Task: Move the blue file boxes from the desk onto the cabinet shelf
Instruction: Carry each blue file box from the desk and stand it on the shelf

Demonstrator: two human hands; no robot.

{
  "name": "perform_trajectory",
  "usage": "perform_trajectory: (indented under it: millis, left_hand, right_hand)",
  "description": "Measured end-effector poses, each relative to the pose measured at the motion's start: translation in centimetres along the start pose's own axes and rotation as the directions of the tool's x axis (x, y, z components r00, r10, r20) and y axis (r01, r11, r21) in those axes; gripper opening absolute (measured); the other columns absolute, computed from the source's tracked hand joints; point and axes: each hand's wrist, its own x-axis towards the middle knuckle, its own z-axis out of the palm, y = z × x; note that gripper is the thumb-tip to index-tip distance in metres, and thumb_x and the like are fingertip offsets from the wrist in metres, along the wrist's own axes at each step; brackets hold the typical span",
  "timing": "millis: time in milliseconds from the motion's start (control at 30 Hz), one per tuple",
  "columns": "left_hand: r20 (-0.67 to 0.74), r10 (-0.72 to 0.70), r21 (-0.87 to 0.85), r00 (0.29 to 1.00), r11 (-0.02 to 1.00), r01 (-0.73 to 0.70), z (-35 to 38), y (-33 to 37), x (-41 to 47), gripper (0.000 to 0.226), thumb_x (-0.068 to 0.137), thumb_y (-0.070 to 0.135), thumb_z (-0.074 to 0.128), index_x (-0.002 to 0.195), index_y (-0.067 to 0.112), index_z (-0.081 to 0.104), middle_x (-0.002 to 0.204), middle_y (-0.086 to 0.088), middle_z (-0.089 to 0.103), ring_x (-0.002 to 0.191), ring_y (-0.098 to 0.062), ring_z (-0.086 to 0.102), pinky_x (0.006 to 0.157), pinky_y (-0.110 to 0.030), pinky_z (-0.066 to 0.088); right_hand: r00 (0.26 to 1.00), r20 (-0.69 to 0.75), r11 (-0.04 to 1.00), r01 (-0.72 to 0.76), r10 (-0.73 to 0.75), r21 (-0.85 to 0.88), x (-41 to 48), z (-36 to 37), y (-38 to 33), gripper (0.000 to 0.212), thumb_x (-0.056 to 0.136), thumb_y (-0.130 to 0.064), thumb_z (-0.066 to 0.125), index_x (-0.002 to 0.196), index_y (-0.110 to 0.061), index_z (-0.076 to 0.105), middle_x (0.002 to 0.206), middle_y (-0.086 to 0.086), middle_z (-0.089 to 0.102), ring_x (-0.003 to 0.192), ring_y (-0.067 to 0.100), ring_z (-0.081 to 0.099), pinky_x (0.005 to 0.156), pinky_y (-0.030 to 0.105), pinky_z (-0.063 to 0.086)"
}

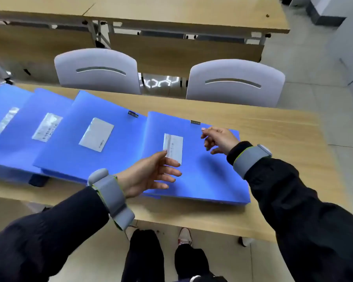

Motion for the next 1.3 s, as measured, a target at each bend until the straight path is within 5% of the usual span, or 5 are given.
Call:
perform_trajectory:
  millis: [100,267,600,733,1300]
  left_hand:
    - [0.024,-0.193,0.031,0.981,0.981,0.193,-0.2,-1.1,0.6,0.050,0.099,0.046,0.029,0.080,0.014,0.063,0.065,-0.001,0.072,0.054,-0.011,0.067,0.049,-0.019,0.052]
    - [0.153,-0.424,0.128,0.892,0.904,0.408,1.4,-4.8,1.5,0.053,0.098,0.047,0.024,0.092,0.016,0.067,0.082,0.004,0.075,0.065,-0.006,0.068,0.058,-0.021,0.054]
    - [0.160,-0.519,0.135,0.839,0.854,0.502,3.0,-6.8,1.7,0.078,0.091,0.067,0.015,0.139,0.007,0.030,0.095,-0.004,0.066,0.080,-0.013,0.062,0.067,-0.029,0.052]
    - [0.073,-0.414,-0.147,0.907,0.895,0.421,2.4,-6.7,2.0,0.055,0.090,0.064,0.031,0.116,0.018,0.049,0.098,-0.003,0.068,0.080,-0.013,0.061,0.068,-0.028,0.050]
    - [-0.099,-0.319,-0.257,0.943,0.923,0.286,0.6,-2.3,2.4,0.047,0.088,0.055,0.051,0.115,0.017,0.054,0.105,-0.006,0.055,0.079,-0.019,0.056,0.073,-0.034,0.050]
  right_hand:
    - [0.990,-0.114,0.987,0.071,-0.088,-0.147,2.0,1.2,1.2,0.010,0.089,-0.027,0.053,0.086,-0.018,0.054,0.089,0.004,0.057,0.089,0.017,0.052,0.067,0.024,0.041]
    - [0.958,-0.137,0.827,0.140,-0.252,-0.545,5.2,2.0,2.6,0.050,0.089,-0.032,0.051,0.132,-0.012,0.037,0.135,0.012,0.043,0.131,0.027,0.027,0.105,0.030,0.020]
    - [0.961,-0.142,0.712,0.071,-0.236,-0.699,8.4,2.0,2.7,0.055,0.090,-0.050,0.039,0.133,-0.015,0.038,0.138,0.011,0.044,0.129,0.027,0.035,0.107,0.037,0.023]
    - [0.954,-0.178,0.678,0.035,-0.242,-0.734,8.6,2.1,3.1,0.057,0.088,-0.056,0.037,0.131,-0.017,0.039,0.137,0.010,0.042,0.129,0.027,0.034,0.110,0.043,0.020]
    - [0.935,-0.340,0.734,-0.163,-0.098,-0.660,6.8,-0.3,3.2,0.070,0.084,-0.064,0.035,0.123,-0.006,0.035,0.124,0.022,0.048,0.114,0.038,0.046,0.091,0.044,0.037]
